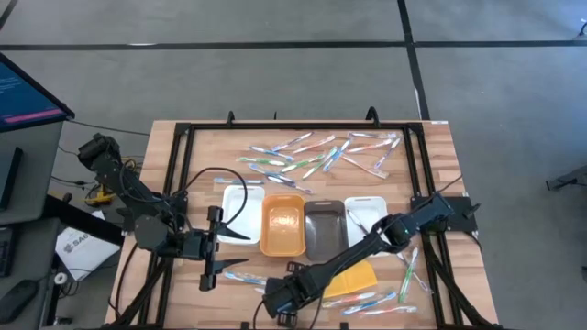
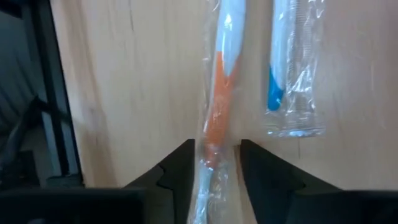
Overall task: Pick & Place Toothbrushes
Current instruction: Put the orange toothbrush into the left white bin
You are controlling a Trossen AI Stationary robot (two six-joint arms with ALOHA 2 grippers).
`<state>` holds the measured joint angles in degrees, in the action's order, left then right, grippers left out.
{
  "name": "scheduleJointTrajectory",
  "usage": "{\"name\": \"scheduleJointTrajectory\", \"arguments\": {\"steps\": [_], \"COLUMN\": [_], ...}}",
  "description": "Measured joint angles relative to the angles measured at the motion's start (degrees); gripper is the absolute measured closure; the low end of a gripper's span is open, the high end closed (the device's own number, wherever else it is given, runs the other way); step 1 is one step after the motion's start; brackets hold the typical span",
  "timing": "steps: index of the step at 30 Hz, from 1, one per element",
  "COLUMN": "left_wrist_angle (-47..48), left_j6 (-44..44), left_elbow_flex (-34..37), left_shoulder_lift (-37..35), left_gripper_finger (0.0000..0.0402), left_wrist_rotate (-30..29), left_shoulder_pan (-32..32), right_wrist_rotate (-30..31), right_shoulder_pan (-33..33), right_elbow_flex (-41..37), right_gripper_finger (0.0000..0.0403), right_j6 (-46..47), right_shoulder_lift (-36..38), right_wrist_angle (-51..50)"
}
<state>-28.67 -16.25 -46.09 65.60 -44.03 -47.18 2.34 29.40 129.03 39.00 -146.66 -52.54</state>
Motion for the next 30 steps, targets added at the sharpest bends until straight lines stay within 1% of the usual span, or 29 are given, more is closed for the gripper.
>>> {"name": "scheduleJointTrajectory", "arguments": {"steps": [3,5,6,9,11,13,14,20,25,30], "left_wrist_angle": [0.0,0.0,0.0,0.0,0.1,0.1,0.1,0.1,0.0,-0.1], "left_j6": [0.0,0.0,0.0,0.0,0.0,0.0,0.0,0.0,0.0,0.0], "left_elbow_flex": [0.0,0.0,0.0,0.0,0.0,0.0,0.0,0.0,0.0,0.0], "left_shoulder_lift": [0.0,0.0,0.0,0.0,0.0,0.0,0.0,0.0,0.0,0.0], "left_gripper_finger": [0.0197,0.0197,0.0197,0.0197,0.0197,0.0197,0.0197,0.0197,0.0197,0.0197], "left_wrist_rotate": [0.0,0.0,0.0,0.0,0.0,0.0,0.0,0.0,0.0,0.0], "left_shoulder_pan": [0.0,0.0,0.0,0.0,0.0,0.0,0.0,0.0,0.0,0.0], "right_wrist_rotate": [-5.7,-9.9,-11.1,-11.3,-11.3,-10.1,-9.0,-1.1,1.6,6.3], "right_shoulder_pan": [-1.2,-2.3,-2.7,-2.9,-2.9,-2.8,-2.6,-1.5,-1.3,-1.2], "right_elbow_flex": [0.3,0.2,0.3,0.3,0.3,0.7,0.9,3.9,4.5,4.4], "right_gripper_finger": [0.0322,0.0332,0.0335,0.0351,0.0370,0.0391,0.0395,0.0402,0.0403,0.0403], "right_j6": [-0.5,-1.5,-1.8,-2.1,-2.1,-2.5,-2.9,-4.7,-4.7,-5.6], "right_shoulder_lift": [-1.2,-1.8,-2.3,-2.4,-2.3,-1.9,-1.9,-2.1,-2.2,-1.7], "right_wrist_angle": [1.4,2.1,3.0,3.6,3.5,2.8,2.4,-1.9,-3.6,-5.0]}}
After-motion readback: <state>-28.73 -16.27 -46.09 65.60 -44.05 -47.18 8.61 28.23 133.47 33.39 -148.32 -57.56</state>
